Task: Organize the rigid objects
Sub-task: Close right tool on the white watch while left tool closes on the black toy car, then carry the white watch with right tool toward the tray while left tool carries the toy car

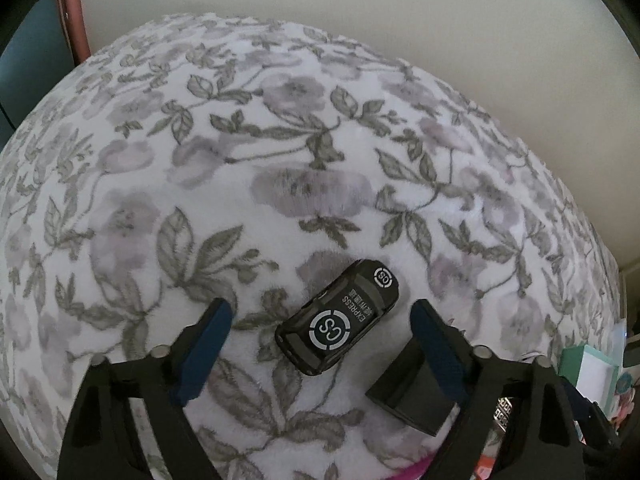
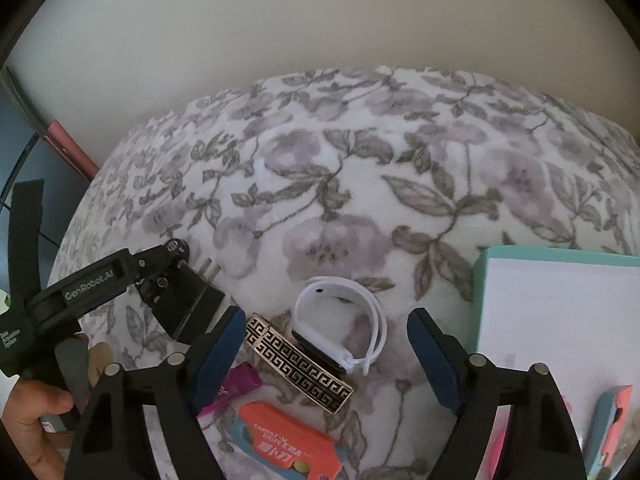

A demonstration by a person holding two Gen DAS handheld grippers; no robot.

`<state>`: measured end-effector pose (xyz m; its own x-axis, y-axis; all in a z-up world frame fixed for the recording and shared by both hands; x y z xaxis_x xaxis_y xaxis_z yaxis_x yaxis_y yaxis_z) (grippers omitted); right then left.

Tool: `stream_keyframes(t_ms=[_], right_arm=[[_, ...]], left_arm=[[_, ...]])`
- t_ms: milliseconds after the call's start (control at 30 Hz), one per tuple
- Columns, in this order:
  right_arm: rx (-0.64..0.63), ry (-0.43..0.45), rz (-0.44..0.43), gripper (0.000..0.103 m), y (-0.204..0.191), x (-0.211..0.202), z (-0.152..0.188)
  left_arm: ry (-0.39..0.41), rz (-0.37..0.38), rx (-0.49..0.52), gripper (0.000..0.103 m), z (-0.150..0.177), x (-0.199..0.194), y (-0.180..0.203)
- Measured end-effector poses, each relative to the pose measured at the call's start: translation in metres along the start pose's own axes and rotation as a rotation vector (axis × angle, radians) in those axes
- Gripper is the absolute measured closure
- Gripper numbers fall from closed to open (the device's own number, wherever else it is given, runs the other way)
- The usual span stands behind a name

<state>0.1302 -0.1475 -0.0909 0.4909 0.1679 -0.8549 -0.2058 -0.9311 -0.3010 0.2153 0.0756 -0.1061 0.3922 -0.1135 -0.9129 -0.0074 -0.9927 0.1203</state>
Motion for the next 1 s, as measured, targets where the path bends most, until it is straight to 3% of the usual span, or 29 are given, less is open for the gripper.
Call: stream_keyframes(t_ms=[200, 267, 333, 433, 567, 633, 1000], right_arm=[[0.018, -0.024, 0.006, 0.027, 0.005, 0.012, 0.002], [0.019, -0.024, 0.020, 0.035, 0.006, 0.015, 0.002], [0.008, -0.022, 0.033, 0.036, 0.005, 0.016, 0.003], [0.015, -0.024, 0.040, 0.047, 0.005, 0.017, 0.003], [0.009, -0.022, 0.052, 0.049, 0.005, 0.015, 0.004], [0.018, -0.024, 0.050, 0.049, 0.006, 0.014, 0.004], [0.070, 0.003, 0.014, 0.050, 0.017, -0.019, 0.010]], left_arm=[[-0.010, -0.019, 0.028, 0.029, 0.000, 0.006, 0.004], [-0.010, -0.018, 0.032, 0.033, -0.001, 0.005, 0.006], [-0.003, -0.001, 0.030, 0.046, -0.002, 0.004, 0.006], [-0.003, 0.006, 0.027, 0.049, -0.003, 0.003, 0.007], [-0.004, 0.010, 0.022, 0.056, -0.002, 0.000, 0.006], [-0.003, 0.022, 0.011, 0.064, -0.002, -0.003, 0.005], [0.024, 0.035, -0.018, 0.064, 0.004, -0.027, -0.001]])
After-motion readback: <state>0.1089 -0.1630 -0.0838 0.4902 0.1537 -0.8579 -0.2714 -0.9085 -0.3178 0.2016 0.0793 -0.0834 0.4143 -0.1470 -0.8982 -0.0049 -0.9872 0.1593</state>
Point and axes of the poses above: each gripper's, at about its wrist camera, not at the fingertips, and x roughly the way its jaws point, y to its right, z to its underside, the point moved 2 cm from there along x, roughly the way its jaws point, and after that the axes turned 5 degrees about x, right-handed, at the moved point
